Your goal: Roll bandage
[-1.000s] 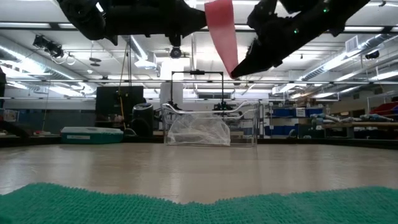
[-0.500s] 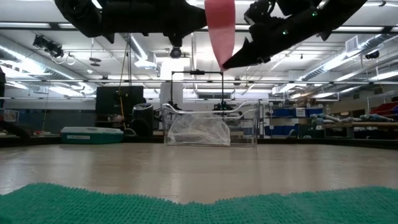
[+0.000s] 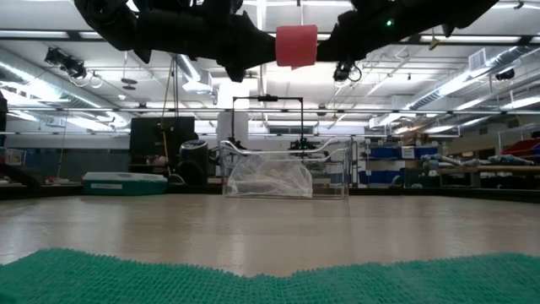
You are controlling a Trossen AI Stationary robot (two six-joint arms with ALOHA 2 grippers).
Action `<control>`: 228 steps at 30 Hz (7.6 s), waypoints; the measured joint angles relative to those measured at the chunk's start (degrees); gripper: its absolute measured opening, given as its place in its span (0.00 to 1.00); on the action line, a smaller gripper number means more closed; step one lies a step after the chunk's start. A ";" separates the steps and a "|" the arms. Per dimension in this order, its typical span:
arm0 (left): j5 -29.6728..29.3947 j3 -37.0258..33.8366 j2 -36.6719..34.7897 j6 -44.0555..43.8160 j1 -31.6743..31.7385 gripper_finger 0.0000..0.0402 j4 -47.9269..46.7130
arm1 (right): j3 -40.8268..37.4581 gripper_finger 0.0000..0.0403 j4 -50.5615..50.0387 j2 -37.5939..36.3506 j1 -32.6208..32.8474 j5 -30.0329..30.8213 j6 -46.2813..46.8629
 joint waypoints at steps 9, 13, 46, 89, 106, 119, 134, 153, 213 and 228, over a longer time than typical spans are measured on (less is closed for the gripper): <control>0.05 0.00 0.00 -0.01 0.00 0.08 0.03 | 0.00 0.00 1.36 -3.93 5.16 2.67 -5.42; 0.47 0.00 0.00 -0.32 -0.02 0.08 0.55 | 0.00 0.00 4.39 -3.86 6.58 -1.81 -5.45; -2.80 3.13 0.62 -4.52 -0.02 0.08 1.49 | 0.04 0.00 10.48 -3.36 5.09 -14.88 4.51; -5.20 3.41 0.92 -7.41 1.56 0.08 3.05 | 0.10 0.27 0.50 -3.38 6.14 -18.82 2.28; -5.11 3.65 0.69 -5.86 1.53 0.08 2.57 | -0.01 0.32 2.64 -3.26 7.68 -17.08 1.02; -6.07 3.72 0.72 -6.00 2.51 0.08 0.03 | 2.18 0.31 2.74 -1.74 7.99 -11.03 -1.95; -2.95 3.83 0.61 -10.68 3.41 0.08 -1.50 | 7.61 0.28 -1.15 7.71 11.58 4.63 -11.34; 10.67 4.07 0.50 -17.64 6.38 0.08 -1.14 | 7.61 0.28 -4.18 7.35 13.73 3.23 -12.48; 11.39 4.46 0.27 -7.71 6.36 0.08 -18.06 | 7.36 0.28 -13.21 6.51 20.75 10.78 -0.54; -10.34 12.19 0.28 4.57 0.82 0.08 -60.99 | 7.37 0.28 -22.00 5.93 12.09 0.60 16.86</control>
